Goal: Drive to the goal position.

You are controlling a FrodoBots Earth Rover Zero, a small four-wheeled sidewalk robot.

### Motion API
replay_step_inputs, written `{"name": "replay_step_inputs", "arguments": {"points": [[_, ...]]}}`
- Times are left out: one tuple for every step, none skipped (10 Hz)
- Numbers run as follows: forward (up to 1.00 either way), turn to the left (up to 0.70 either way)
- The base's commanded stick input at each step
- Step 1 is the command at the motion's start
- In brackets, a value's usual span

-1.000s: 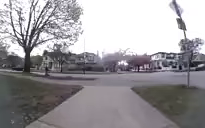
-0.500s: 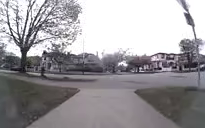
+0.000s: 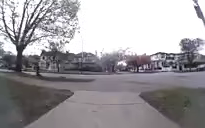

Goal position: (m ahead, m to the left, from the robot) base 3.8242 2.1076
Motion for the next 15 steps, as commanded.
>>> {"name": "replay_step_inputs", "arguments": {"points": [[1.0,0.4],[1.0,0.4],[1.0,0.4],[1.0,0.4],[1.0,0.4],[1.0,0.4],[1.0,0.06],[1.0,0.0],[1.0,0.0],[1.0,0.0],[1.0,0.0],[1.0,0.0],[1.0,0.0],[1.0,0.0],[1.0,0.0]]}}
